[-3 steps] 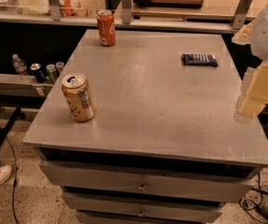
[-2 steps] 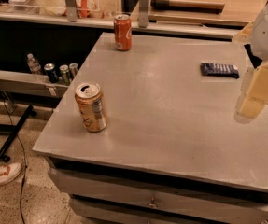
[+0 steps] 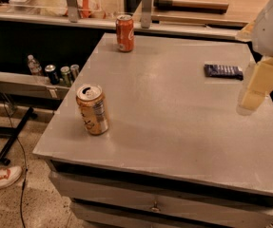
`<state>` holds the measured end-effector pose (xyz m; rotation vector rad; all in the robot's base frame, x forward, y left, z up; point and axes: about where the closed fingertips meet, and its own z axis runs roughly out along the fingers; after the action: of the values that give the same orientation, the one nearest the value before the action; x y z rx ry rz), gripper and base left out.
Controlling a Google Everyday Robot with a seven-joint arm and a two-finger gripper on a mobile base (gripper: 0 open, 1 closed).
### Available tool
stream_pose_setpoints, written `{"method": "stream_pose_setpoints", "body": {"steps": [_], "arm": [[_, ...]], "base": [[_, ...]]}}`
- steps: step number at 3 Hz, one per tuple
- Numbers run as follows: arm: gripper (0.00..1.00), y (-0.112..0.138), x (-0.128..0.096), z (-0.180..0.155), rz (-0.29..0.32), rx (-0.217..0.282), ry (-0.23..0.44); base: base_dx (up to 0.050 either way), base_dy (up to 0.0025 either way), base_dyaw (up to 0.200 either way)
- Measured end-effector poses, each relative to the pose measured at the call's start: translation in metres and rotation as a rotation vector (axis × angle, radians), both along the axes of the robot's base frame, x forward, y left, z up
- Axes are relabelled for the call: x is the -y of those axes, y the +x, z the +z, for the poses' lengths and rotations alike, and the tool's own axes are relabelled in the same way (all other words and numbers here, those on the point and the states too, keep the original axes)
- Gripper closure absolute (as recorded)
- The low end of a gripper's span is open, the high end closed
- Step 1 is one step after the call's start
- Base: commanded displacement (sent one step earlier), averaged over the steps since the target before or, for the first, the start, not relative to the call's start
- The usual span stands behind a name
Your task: Move rxbar blueberry near coke can
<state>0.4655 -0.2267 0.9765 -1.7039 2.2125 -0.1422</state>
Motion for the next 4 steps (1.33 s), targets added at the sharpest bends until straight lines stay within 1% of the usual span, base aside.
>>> {"method": "stream_pose_setpoints", "body": {"steps": [2,3,4], "arm": [[0.00,0.078,0.026,-0.019,-0.014,0.030,-0.020],[0.00,0.110,0.039,-0.024,-0.033,0.040,-0.024],[0.00,0.143,0.055,-0.037,-0.053,0.022,-0.059]], "base": [[0.000,0.00000,0.000],[0.000,0.00000,0.000],[0.000,0.00000,0.000]]}}
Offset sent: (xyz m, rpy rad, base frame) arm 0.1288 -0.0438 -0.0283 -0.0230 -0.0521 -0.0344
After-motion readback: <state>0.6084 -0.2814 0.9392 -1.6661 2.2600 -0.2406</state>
